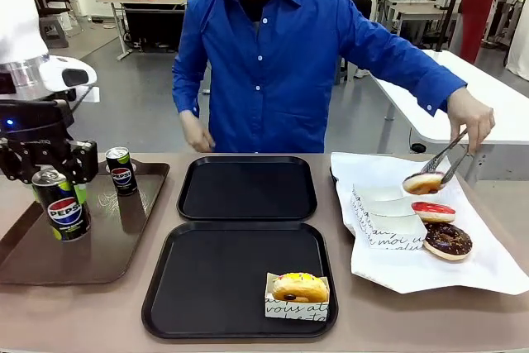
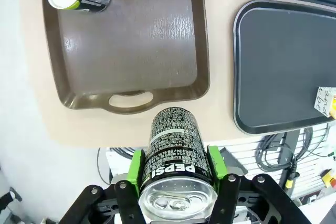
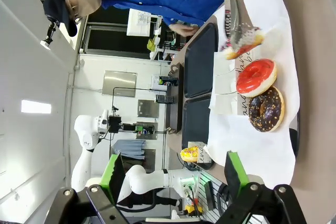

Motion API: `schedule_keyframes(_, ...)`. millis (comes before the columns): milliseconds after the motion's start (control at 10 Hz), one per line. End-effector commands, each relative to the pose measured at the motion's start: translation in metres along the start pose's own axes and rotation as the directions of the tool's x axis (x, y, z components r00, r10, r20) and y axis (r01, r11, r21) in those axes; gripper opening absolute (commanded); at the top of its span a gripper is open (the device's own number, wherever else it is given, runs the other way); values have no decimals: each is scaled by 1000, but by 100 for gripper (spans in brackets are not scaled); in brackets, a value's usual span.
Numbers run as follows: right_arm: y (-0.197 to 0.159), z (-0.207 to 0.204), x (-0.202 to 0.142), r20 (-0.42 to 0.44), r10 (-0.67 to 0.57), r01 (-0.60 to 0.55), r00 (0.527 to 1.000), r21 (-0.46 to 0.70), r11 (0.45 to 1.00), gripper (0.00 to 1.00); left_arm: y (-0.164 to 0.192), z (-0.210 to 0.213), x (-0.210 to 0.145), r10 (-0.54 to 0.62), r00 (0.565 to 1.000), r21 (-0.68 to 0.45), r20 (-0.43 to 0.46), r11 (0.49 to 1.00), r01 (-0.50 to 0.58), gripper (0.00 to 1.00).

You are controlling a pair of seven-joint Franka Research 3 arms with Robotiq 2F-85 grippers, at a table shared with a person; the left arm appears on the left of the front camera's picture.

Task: Set up donuts and drinks on trays.
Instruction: Pick up one Pepsi coke and place it on the Flat Tray.

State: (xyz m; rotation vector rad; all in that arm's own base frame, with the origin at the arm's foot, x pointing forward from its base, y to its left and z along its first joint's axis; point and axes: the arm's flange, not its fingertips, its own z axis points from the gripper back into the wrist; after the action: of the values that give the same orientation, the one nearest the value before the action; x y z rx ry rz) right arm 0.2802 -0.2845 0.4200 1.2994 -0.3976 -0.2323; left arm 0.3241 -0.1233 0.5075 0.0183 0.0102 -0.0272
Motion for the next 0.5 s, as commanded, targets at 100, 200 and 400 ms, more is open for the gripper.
schedule_keyframes(100,1,1,-1,1,0,0,1000,11,1000,100,-1,-6,11,1,1000,-3,7,1000,-1,19)
schedule_keyframes(200,1,1,-1,1,0,0,1000,11,1000,100,-1,-8,6,0,1000,-1,-10,1000,0,58)
schedule_keyframes(400,1,1,-1,1,0,0,1000,11,1000,100,-59,-5,14,-142,989,39,42,989,141,58)
